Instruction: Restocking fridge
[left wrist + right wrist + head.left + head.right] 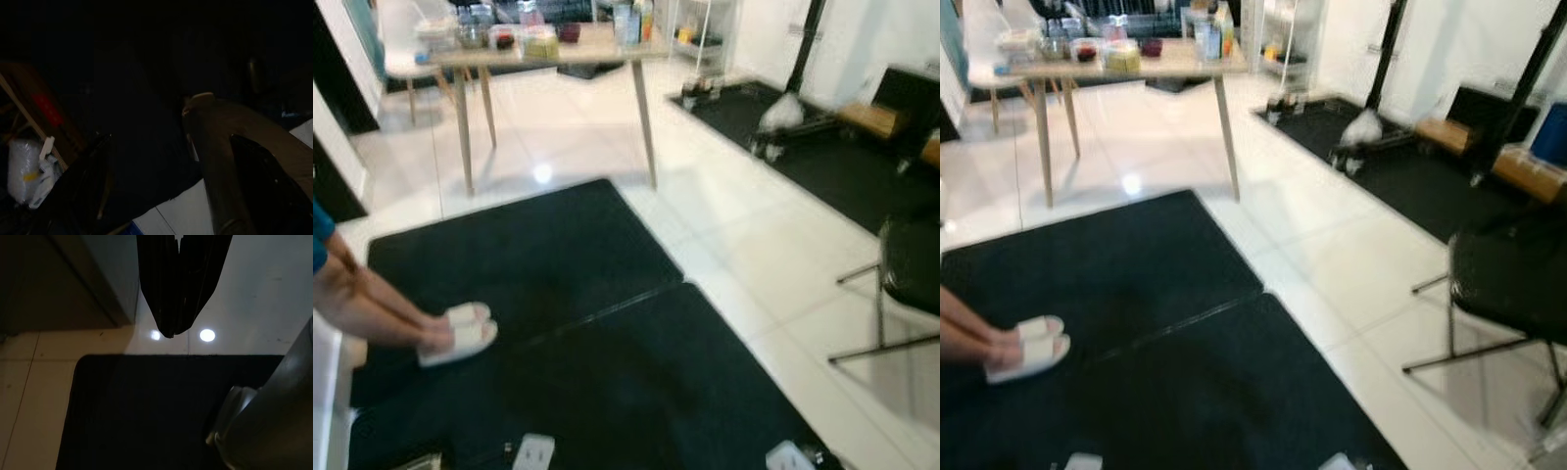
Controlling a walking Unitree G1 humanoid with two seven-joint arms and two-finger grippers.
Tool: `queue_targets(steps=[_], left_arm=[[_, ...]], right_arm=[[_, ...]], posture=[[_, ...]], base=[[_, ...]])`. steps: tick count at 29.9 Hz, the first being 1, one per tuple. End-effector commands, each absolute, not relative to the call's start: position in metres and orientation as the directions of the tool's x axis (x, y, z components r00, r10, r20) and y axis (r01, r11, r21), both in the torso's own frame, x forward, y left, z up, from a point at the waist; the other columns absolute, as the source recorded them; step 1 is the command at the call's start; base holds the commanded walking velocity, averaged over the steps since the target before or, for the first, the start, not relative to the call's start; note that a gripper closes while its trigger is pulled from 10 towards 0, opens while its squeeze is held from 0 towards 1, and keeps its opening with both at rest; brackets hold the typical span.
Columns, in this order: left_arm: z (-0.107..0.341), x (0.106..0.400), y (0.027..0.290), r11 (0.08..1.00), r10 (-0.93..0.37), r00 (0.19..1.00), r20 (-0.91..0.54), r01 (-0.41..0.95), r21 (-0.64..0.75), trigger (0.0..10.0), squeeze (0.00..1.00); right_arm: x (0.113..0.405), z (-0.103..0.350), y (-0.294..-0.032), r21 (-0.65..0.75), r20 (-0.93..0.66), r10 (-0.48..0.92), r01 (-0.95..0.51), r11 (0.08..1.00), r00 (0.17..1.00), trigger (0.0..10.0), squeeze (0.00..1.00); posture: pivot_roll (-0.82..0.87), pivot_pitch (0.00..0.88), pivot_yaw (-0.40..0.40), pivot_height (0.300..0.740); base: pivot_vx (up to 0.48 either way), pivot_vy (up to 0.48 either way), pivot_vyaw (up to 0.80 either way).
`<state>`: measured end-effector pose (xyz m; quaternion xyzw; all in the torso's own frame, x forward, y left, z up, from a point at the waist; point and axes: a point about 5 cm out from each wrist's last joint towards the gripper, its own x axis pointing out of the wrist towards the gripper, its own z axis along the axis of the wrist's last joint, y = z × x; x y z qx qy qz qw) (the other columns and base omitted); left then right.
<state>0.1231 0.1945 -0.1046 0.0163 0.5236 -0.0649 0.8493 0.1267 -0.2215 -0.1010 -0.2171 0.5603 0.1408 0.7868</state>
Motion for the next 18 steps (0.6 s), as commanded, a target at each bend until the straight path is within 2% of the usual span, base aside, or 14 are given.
queue_targets(steps=[1,18], left_arm=[[-0.1086,0.1111,0.1941,0.99,-0.095,0.4,-0.912,0.132,-0.045,10.0,0.0],[-0.1088,0.1089,0.1961,0.991,-0.09,0.398,-0.913,0.125,-0.043,10.0,0.0]], right_arm=[[0.1319,-0.0996,-0.2199,-0.19,-0.936,-0.02,-0.459,0.868,0.35,10.0,0.0],[0.1286,-0.1006,-0.2212,-0.195,-0.941,-0.032,-0.464,0.864,0.336,10.0,0.0]], posture=[[-0.06,0.0,-0.023,0.74],[-0.06,0.0,-0.034,0.74]], base=[[0.345,0.0,0.0],[0.346,0.0,0.0]])
